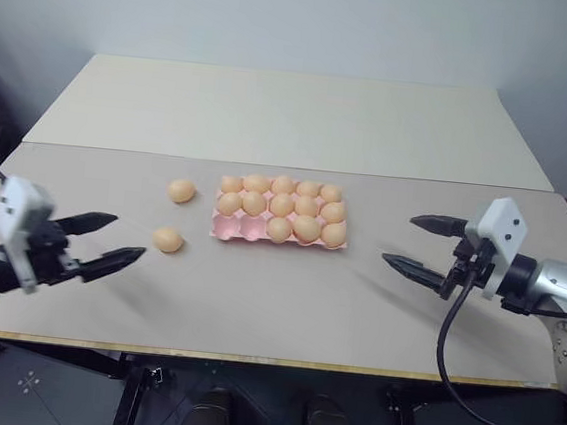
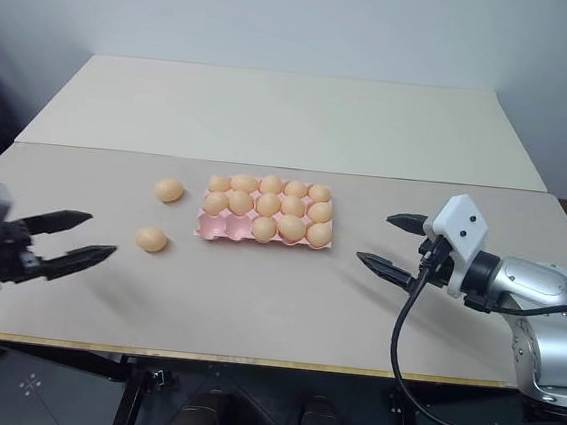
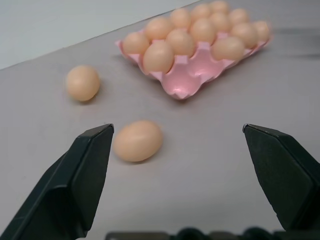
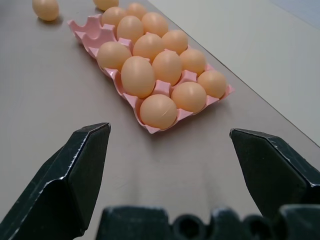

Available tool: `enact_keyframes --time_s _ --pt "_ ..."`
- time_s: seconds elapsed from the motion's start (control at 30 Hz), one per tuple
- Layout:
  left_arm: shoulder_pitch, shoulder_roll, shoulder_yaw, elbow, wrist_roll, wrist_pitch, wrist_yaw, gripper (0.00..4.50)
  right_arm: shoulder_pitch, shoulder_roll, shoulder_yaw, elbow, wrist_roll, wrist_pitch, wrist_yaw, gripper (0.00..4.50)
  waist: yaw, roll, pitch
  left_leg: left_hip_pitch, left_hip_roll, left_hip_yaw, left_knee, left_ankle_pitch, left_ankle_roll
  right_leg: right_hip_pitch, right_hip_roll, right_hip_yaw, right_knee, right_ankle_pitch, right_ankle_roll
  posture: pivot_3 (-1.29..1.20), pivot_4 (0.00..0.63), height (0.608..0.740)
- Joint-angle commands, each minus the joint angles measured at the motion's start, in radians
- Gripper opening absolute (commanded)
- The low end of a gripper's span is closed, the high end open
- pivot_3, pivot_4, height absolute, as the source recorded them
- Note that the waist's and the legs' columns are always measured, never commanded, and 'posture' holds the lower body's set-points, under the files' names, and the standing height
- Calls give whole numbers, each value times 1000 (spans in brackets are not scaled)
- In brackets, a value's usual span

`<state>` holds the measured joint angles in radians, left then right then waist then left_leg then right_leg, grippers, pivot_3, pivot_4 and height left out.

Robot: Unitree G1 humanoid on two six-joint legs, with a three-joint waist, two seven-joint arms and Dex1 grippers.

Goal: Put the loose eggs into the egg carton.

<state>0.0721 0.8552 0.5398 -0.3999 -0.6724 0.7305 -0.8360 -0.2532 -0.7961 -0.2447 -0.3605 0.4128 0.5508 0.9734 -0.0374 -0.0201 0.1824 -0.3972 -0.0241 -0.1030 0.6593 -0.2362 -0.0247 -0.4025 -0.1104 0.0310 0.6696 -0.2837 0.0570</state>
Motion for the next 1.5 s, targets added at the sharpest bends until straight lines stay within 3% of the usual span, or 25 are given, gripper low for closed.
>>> enact_keyframes --time_s 0.03,0.13,0.27,0.47,0.8,0.9,1.07,1.33,1.5 --pt "-69 -49 -58 -85 67 89 243 4500 -21 -9 -9 -15 18 -23 -15 4471 1 0 0 0 0 0 0 0 0 0 0 0 1 0 0 0 150 740" --pt "-165 -152 -112 -123 85 204 443 4500 -38 -12 0 -5 21 -25 -18 4471 6 -1 -1 1 -1 0 1 0 0 0 0 0 2 0 0 0 150 740" --pt "-198 -212 -152 -171 96 269 533 4500 -50 -14 5 -7 24 -23 -21 4471 2 -2 -2 0 -1 0 1 0 0 0 0 1 1 0 1 0 150 740" --pt "-211 -194 -222 -119 152 326 571 4500 -51 -10 -1 -29 43 -7 -32 4471 3 -2 -2 0 -1 0 1 0 0 0 0 1 1 0 0 0 150 740" --pt "-331 -235 -380 97 249 215 535 4500 -44 0 2 -64 80 8 -79 4471 14 -2 -2 0 -2 0 1 0 0 -1 0 1 0 0 0 0 150 740" --pt "-356 -244 -409 144 285 188 539 3942 -46 6 -6 -75 94 18 -95 4500 15 -2 -2 -1 -2 0 1 0 0 -1 0 1 1 0 0 0 150 740" --pt "-378 -254 -398 142 286 167 514 2625 -34 -2 -14 -80 99 16 -121 4500 17 -3 -2 -1 -2 0 1 0 0 -1 0 1 1 0 0 0 150 740" --pt "-377 -222 -327 -63 132 164 347 2529 -21 -2 -21 -97 108 18 -150 4500 20 -3 -2 -1 -1 0 1 0 0 -1 0 1 1 0 0 0 150 740" --pt "-501 -300 -465 -45 136 150 339 2529 -23 12 -2 -97 96 6 -171 4500 27 -3 -2 0 -2 0 2 0 0 1 0 1 0 1 1 0 150 740"
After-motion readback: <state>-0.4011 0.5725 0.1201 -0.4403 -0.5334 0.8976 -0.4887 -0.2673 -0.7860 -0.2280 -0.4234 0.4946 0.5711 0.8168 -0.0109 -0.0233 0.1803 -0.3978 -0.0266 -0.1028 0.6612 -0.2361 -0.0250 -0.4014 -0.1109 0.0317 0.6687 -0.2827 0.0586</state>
